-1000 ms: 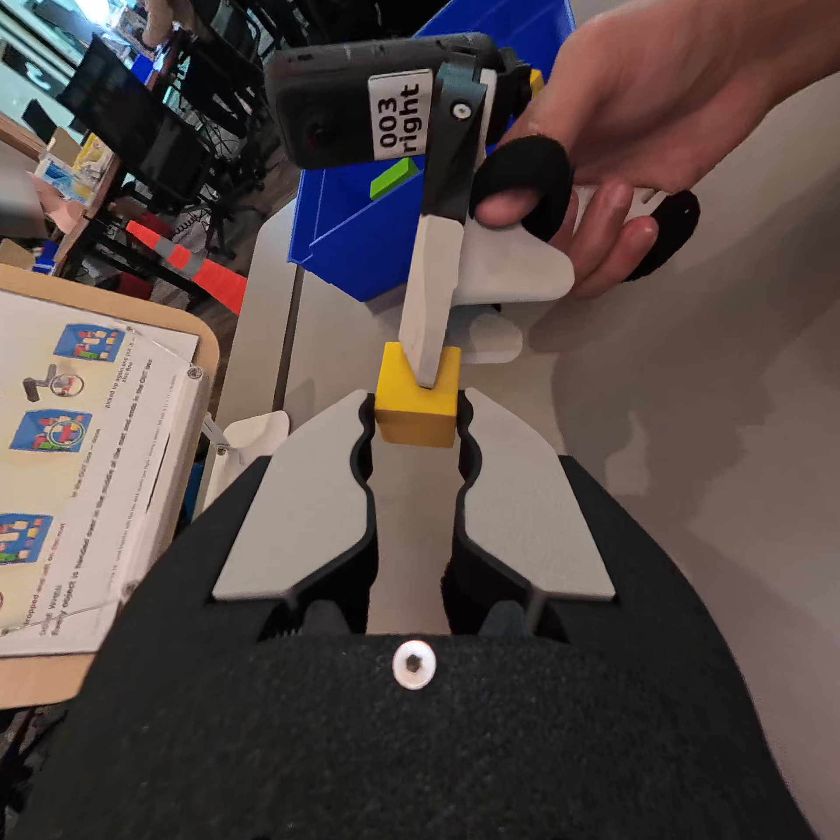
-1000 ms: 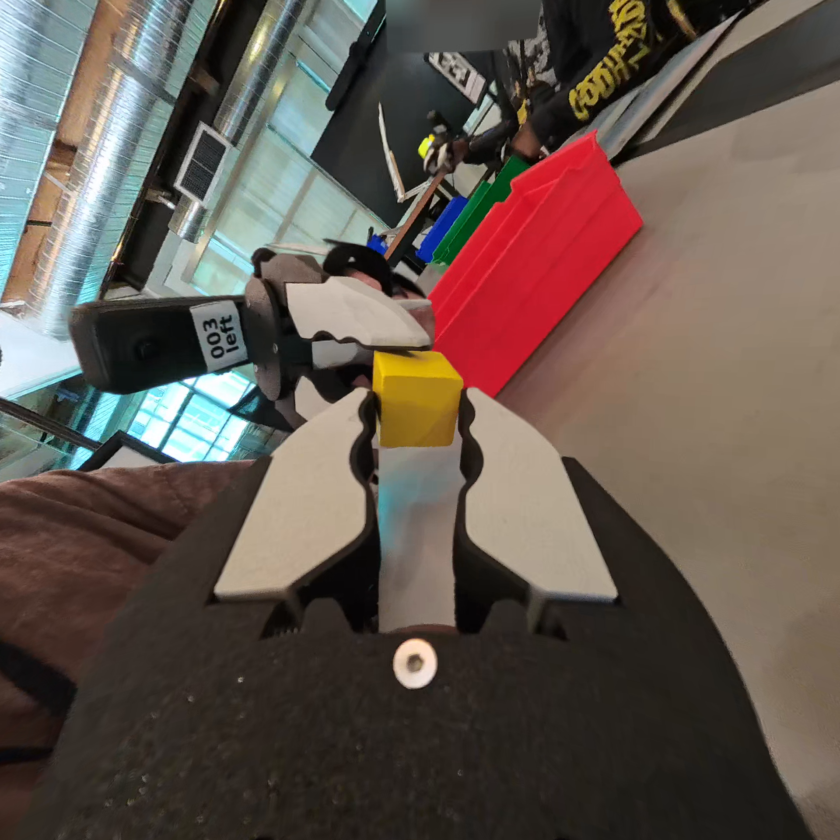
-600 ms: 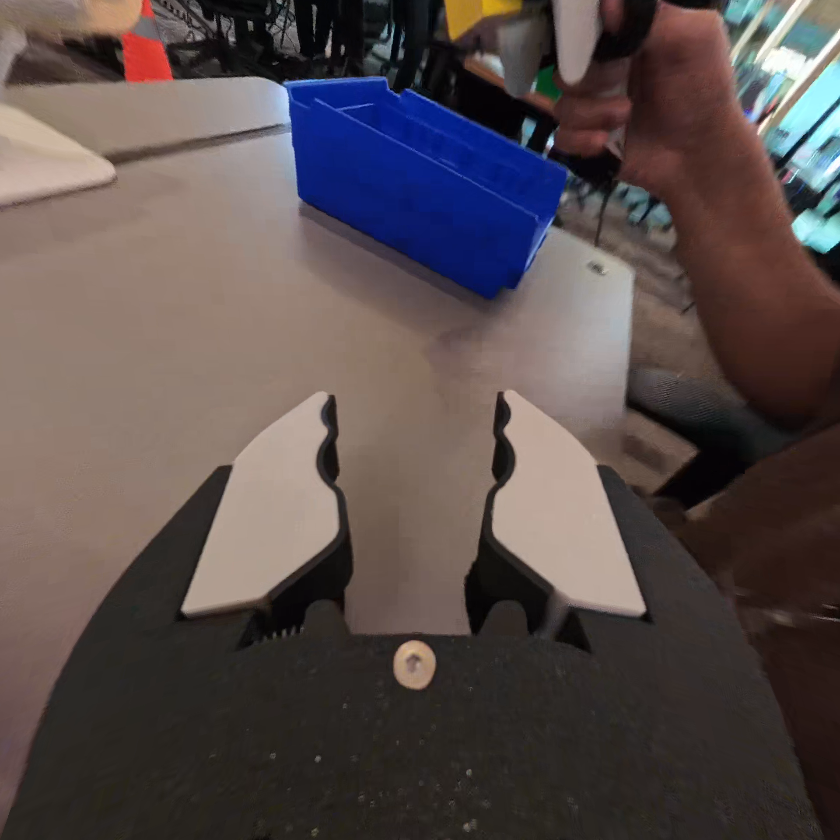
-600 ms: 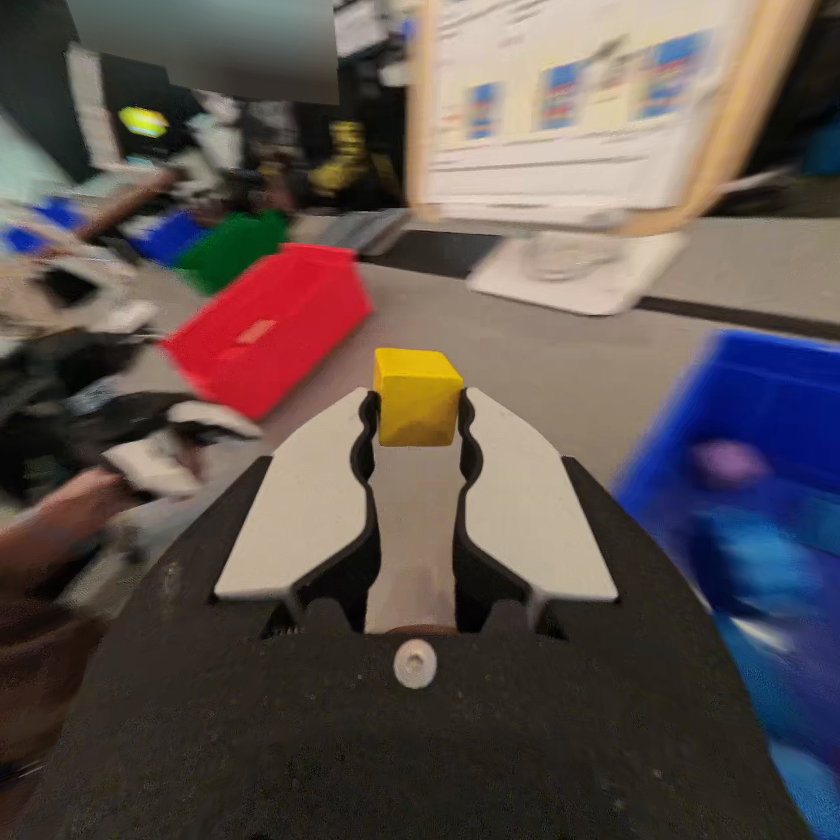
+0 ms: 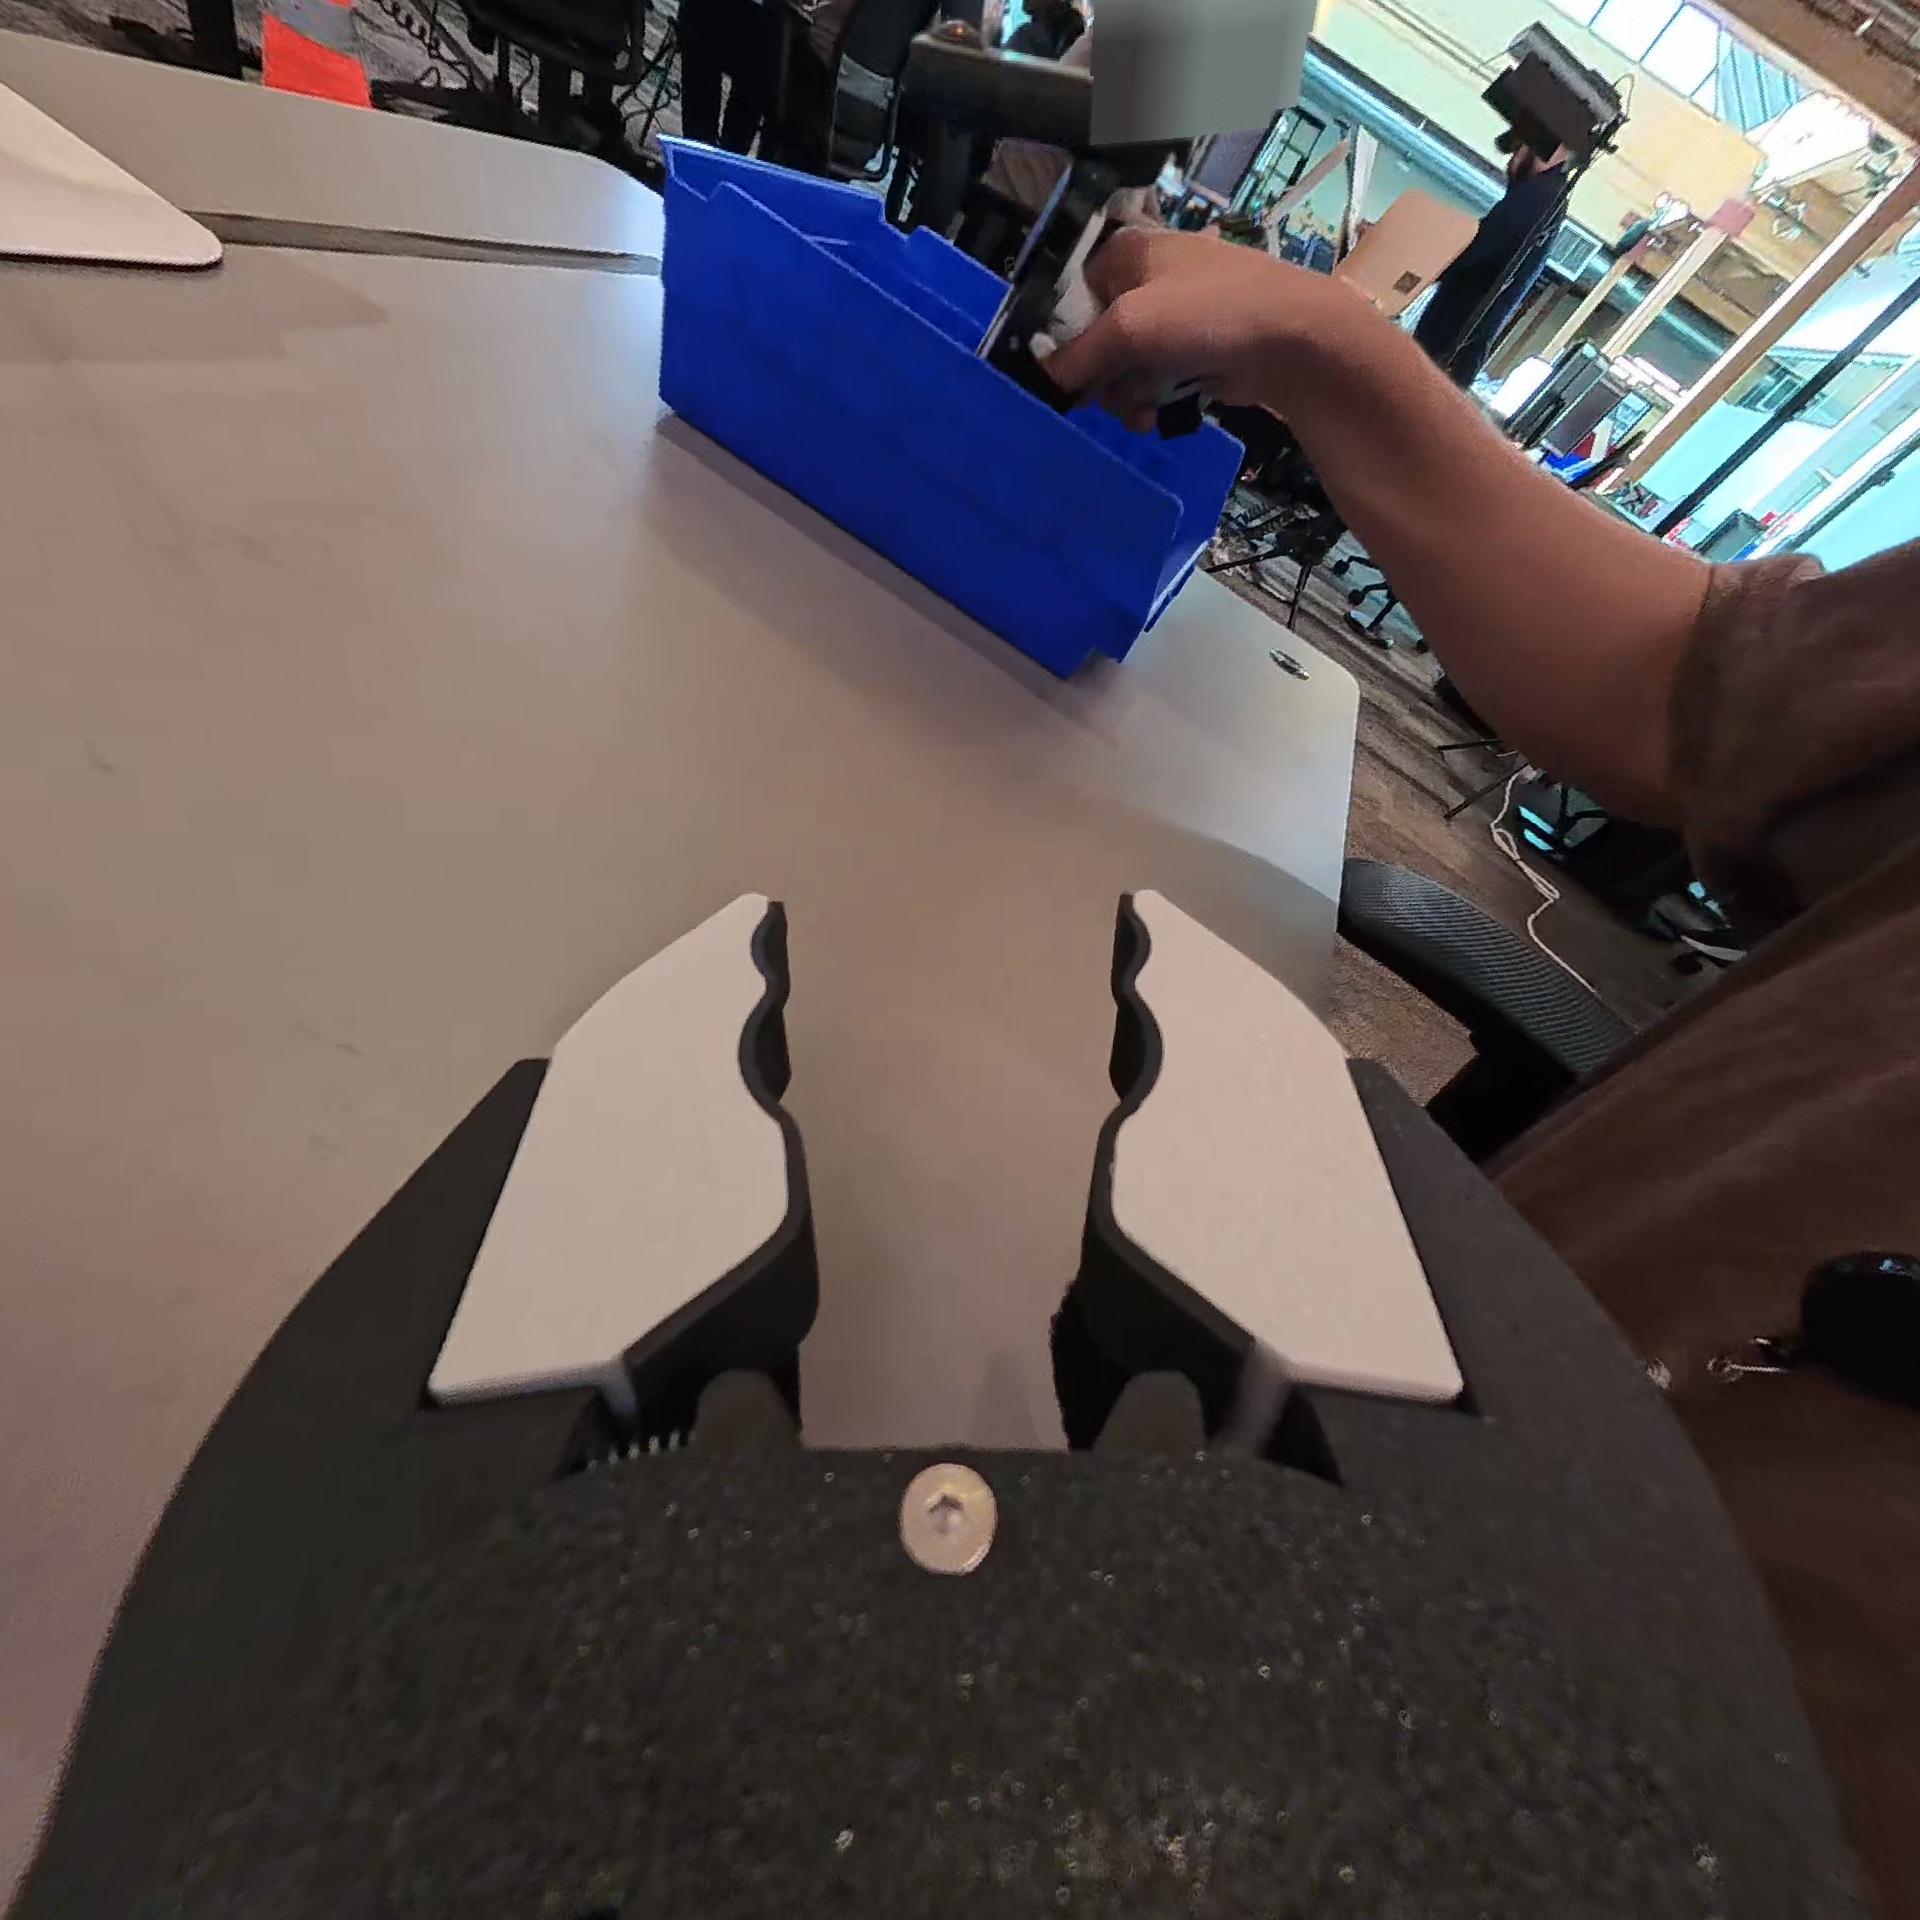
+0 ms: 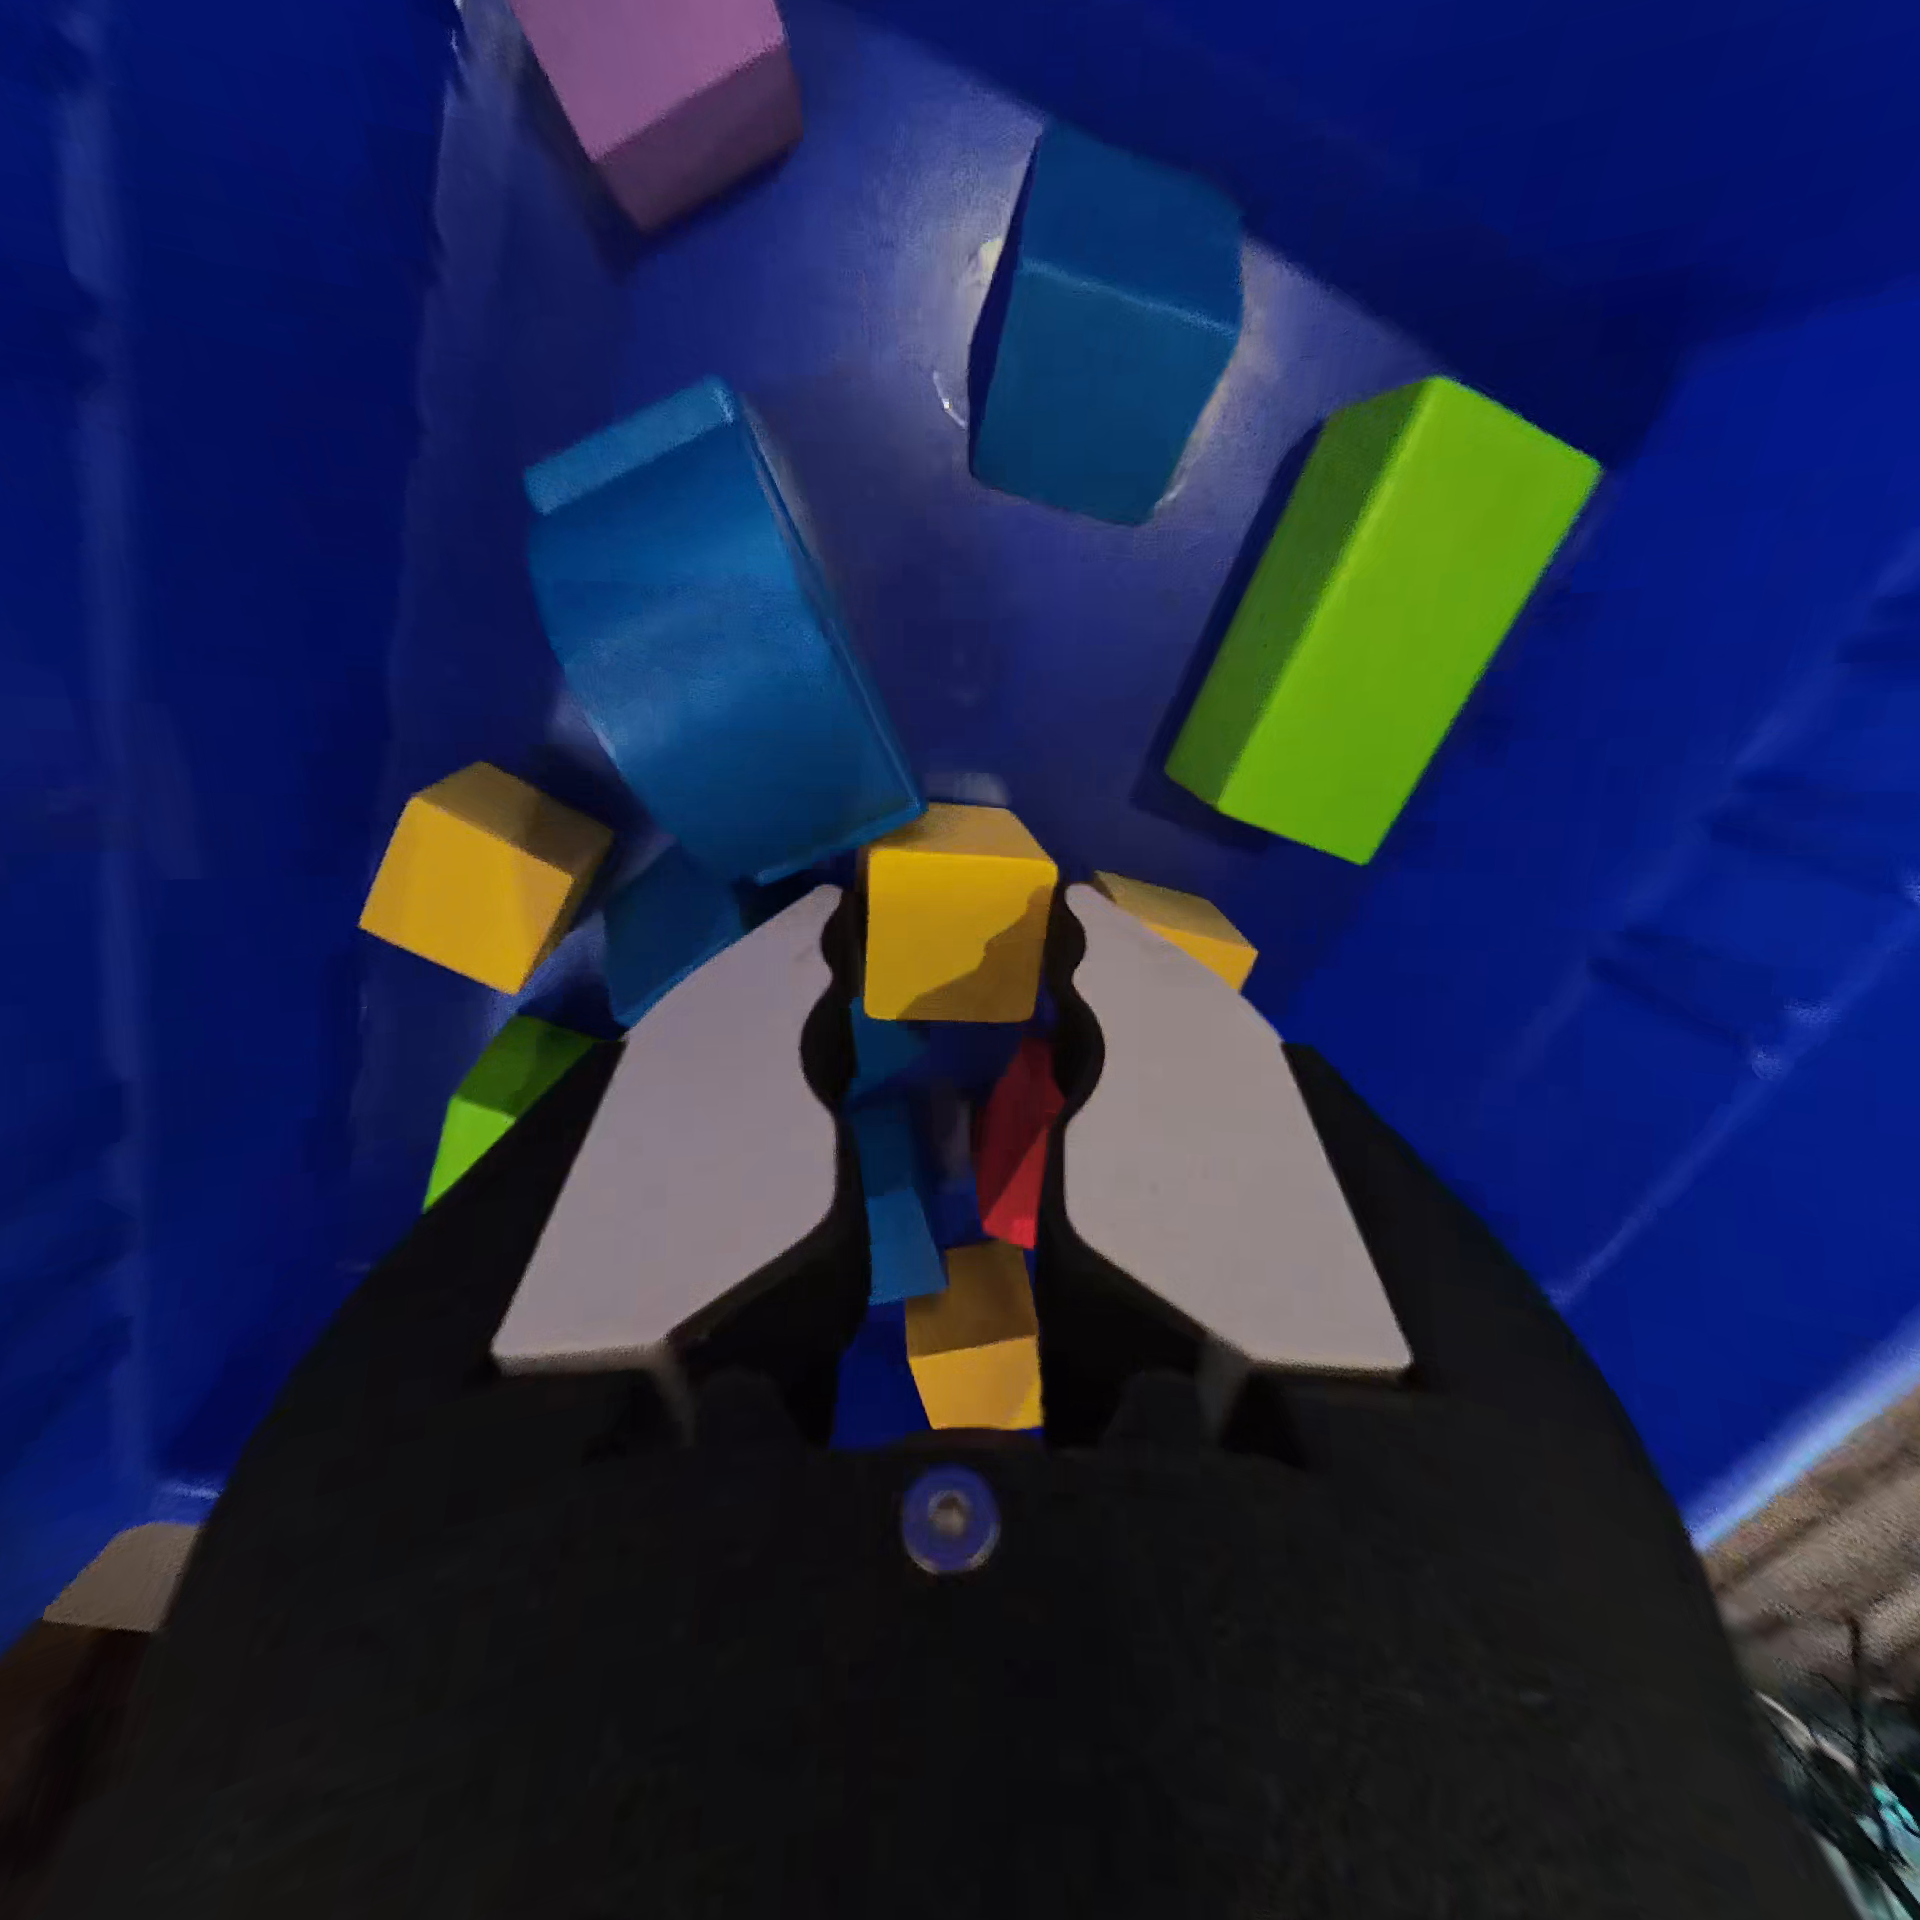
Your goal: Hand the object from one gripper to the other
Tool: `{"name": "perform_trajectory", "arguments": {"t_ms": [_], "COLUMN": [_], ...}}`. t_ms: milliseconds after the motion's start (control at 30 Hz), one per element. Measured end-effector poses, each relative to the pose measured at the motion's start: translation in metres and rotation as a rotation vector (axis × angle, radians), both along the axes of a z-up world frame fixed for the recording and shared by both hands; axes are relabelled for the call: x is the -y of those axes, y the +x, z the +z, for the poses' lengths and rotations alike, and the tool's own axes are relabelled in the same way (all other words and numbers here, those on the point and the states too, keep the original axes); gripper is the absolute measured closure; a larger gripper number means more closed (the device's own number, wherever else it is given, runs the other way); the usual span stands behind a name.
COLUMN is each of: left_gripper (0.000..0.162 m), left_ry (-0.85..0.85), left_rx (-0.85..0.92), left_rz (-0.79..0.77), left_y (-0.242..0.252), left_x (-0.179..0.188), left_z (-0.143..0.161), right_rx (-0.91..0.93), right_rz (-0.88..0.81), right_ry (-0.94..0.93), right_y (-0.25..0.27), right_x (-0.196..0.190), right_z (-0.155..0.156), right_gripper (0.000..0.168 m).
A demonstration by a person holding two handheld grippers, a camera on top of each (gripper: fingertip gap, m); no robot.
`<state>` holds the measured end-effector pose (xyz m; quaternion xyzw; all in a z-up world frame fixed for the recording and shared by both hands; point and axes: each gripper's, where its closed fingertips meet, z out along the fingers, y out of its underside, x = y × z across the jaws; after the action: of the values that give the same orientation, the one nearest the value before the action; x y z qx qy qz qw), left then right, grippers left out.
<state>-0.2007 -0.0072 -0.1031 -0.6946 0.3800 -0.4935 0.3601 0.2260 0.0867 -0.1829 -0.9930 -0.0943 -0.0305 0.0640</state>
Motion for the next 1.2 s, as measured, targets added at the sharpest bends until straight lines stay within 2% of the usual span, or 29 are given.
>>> {"name": "perform_trajectory", "arguments": {"t_ms": [300, 367, 433, 500, 567, 633, 700, 767, 833, 933, 1033, 1133, 1200], "left_gripper": [0.101, 0.099, 0.097, 0.098, 0.098, 0.098, 0.096, 0.096, 0.095, 0.092, 0.092, 0.094, 0.096], "left_ry": [0.036, 0.039, 0.039, 0.057, 0.092, 0.126, 0.136, 0.127, 0.127, 0.169, 0.178, 0.078, 0.046], "left_rx": [-0.076, -0.077, -0.075, -0.075, -0.059, -0.052, -0.048, -0.049, -0.063, -0.085, -0.104, -0.083, -0.164], "left_rz": [-0.008, -0.008, 0.0, 0.039, 0.082, 0.126, 0.15, 0.148, 0.139, 0.127, 0.105, 0.044, -0.018], "left_y": [0.004, 0.005, 0.005, 0.001, -0.004, -0.01, -0.013, -0.012, -0.01, -0.006, -0.002, -0.006, -0.024], "left_x": [0.001, 0.001, -0.001, -0.007, -0.014, -0.023, -0.029, -0.031, -0.031, -0.028, -0.021, -0.006, -0.001], "left_z": [-0.012, -0.013, -0.012, -0.011, -0.005, -0.002, -0.001, -0.003, -0.006, -0.008, -0.01, -0.002, 0.002], "right_rx": [0.036, 0.044, 0.053, 0.05, -0.011, -0.164, -0.41, -0.668, -0.824, -0.858, -0.857, -0.856, -0.87], "right_rz": [0.02, 0.019, 0.005, -0.015, -0.023, 0.016, 0.098, 0.171, 0.214, 0.275, 0.327, 0.374, 0.378], "right_ry": [-0.027, -0.002, 0.042, 0.188, 0.433, 0.773, 1.041, 1.138, 1.137, 1.139, 1.171, 1.15, 1.159], "right_y": [0.003, 0.004, 0.006, 0.003, -0.019, -0.065, -0.131, -0.199, -0.252, -0.294, -0.307, -0.311, -0.312], "right_x": [-0.003, -0.002, 0.005, 0.012, 0.02, 0.026, 0.042, 0.065, 0.081, 0.092, 0.096, 0.1, 0.102], "right_z": [-0.001, 0.001, 0.018, 0.057, 0.107, 0.152, 0.173, 0.166, 0.138, 0.107, 0.103, 0.103, 0.104], "right_gripper": [0.135, 0.123, 0.112, 0.117, 0.124, 0.126, 0.125, 0.123, 0.122, 0.121, 0.122, 0.123, 0.123]}}
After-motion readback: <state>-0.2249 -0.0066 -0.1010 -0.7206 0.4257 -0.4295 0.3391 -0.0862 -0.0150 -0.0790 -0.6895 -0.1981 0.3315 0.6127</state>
